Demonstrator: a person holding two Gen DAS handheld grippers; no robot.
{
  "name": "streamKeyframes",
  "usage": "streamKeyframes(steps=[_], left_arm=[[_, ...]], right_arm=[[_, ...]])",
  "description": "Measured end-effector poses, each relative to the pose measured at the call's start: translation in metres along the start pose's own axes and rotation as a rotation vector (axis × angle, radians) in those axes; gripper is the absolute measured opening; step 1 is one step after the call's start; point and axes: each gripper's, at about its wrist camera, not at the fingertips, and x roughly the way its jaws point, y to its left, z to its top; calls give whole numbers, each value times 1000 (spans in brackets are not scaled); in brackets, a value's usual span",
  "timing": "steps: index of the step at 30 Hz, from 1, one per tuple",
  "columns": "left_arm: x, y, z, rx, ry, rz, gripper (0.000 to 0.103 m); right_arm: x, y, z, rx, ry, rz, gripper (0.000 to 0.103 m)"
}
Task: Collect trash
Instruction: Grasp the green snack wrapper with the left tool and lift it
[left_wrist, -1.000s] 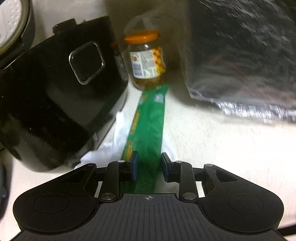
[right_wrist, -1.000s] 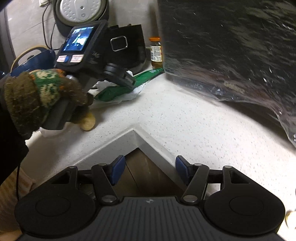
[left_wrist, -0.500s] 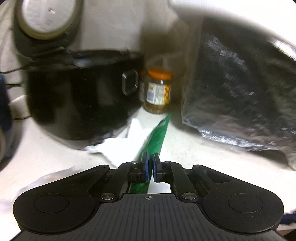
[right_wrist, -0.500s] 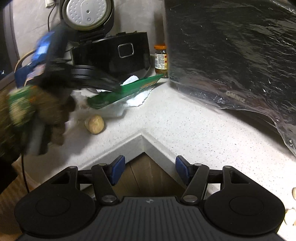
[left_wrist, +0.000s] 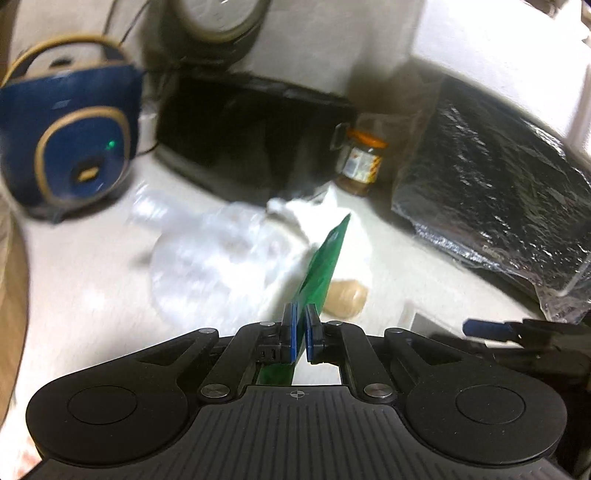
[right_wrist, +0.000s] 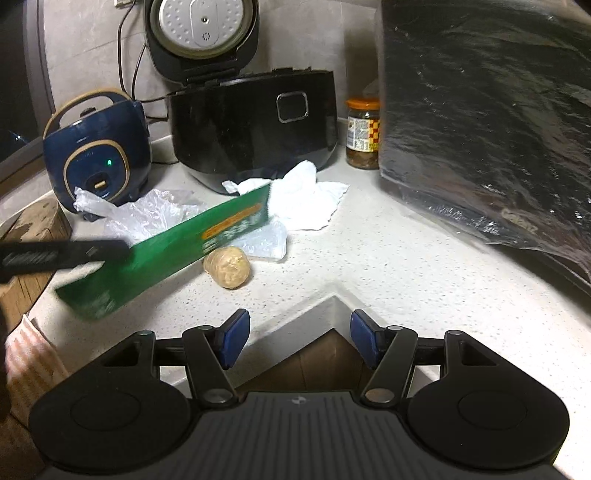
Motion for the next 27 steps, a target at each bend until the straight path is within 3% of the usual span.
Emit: streamKeyframes(steps=[6,9,13,18,23,27], left_arm=[[-3,3,-15,90,57,89,10],[2,0,-19,108,86,41,10],[-6,-1,-14,90,70,-76,13],[-17,-23,-5,239,27,-100,17],[-3,-40,2,403,18,-7,18],[33,-35,2,512,159,70,20]], right_arm=[[19,14,2,1,48,13,61],[25,21,-1,-10,74,33,61],[24,29,-3,-31,78,42,61],[17,27,-6,-20,62,44,61],[15,21,-9,7,65,48,61],[10,15,-12,19,62,43,61]])
